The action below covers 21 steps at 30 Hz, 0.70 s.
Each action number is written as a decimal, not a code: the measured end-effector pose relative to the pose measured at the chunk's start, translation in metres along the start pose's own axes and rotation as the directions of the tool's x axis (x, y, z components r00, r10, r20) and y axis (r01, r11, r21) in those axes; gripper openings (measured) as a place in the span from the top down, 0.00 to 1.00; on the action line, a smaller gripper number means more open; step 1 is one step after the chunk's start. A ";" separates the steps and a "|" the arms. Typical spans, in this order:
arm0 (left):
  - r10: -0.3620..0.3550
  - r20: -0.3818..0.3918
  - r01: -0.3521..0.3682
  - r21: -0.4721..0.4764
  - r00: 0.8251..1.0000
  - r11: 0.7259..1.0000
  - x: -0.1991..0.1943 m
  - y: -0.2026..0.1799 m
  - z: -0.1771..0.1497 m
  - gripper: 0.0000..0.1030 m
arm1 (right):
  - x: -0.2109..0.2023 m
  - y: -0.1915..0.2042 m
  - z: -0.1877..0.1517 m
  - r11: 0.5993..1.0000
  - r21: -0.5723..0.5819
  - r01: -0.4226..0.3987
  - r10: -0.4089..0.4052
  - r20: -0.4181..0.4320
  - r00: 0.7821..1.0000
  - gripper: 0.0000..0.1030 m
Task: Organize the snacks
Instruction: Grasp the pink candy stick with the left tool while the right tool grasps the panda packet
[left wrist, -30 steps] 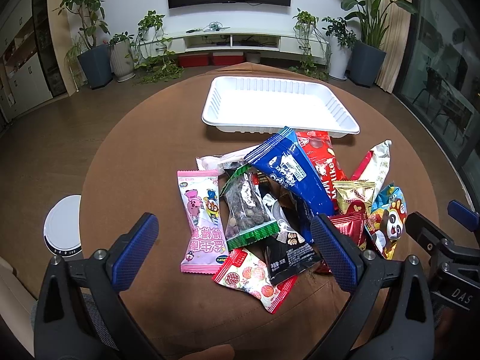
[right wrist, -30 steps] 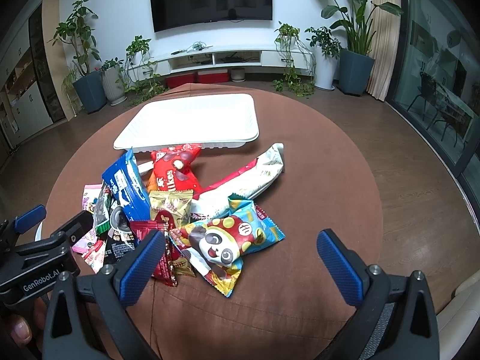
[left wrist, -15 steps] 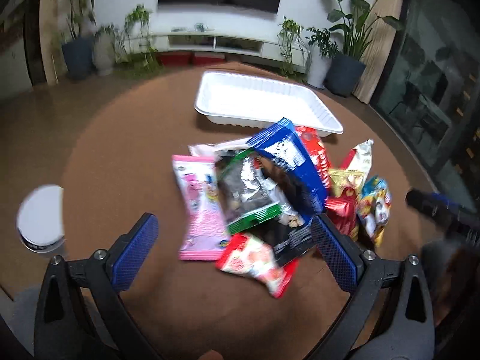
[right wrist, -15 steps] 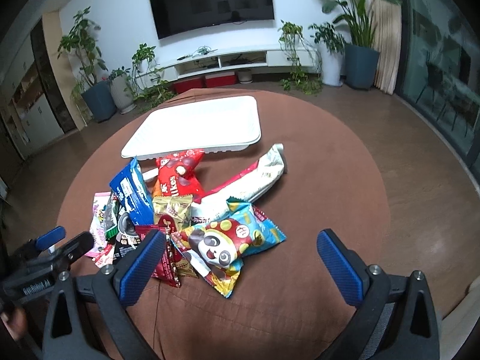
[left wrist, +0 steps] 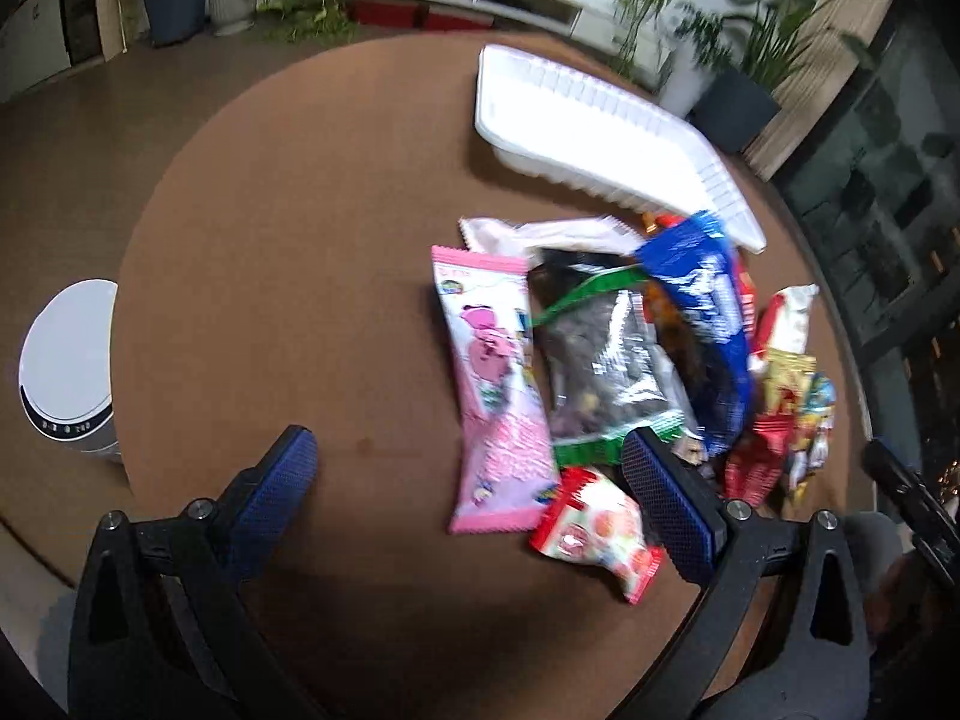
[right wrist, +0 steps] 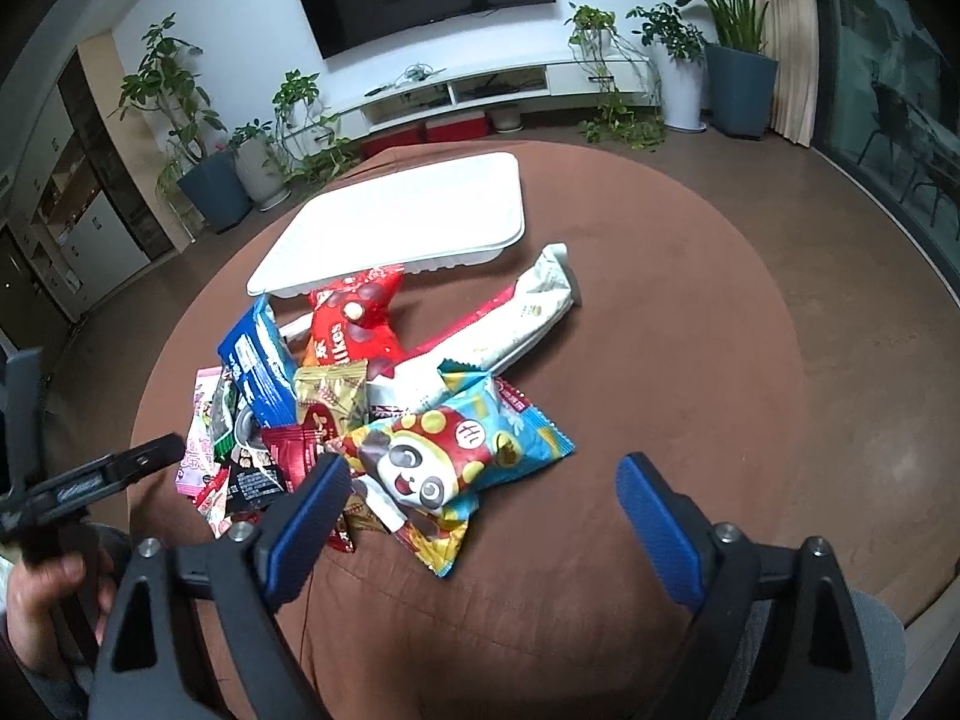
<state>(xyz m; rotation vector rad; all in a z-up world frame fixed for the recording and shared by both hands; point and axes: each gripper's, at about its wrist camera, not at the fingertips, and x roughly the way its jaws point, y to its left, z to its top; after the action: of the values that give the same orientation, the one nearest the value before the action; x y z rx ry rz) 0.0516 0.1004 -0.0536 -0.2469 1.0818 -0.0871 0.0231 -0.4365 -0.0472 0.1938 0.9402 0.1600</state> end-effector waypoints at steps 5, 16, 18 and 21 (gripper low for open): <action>0.041 -0.060 -0.038 0.054 0.997 0.998 0.025 -0.004 0.014 0.01 | 0.006 0.003 0.003 1.000 -0.014 -0.003 0.003 -0.025 1.000 0.14; 0.066 -0.058 -0.060 0.087 0.996 0.994 0.052 -0.012 0.038 0.01 | 0.016 0.002 0.005 1.000 -0.001 -0.013 0.013 -0.046 0.999 0.14; 0.080 -0.050 -0.075 0.092 0.996 0.993 0.052 -0.014 0.035 0.01 | 0.016 0.002 0.004 1.000 -0.002 -0.012 0.012 -0.046 0.999 0.14; 0.076 -0.031 -0.073 0.084 0.997 0.994 0.052 -0.008 0.036 0.01 | 0.016 0.003 0.005 1.000 0.000 -0.007 0.007 -0.048 0.999 0.14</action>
<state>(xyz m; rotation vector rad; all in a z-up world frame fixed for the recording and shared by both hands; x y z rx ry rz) 0.1083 0.0881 -0.0802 -0.1307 1.1176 -0.0693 0.0362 -0.4308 -0.0569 0.1939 0.9870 0.1718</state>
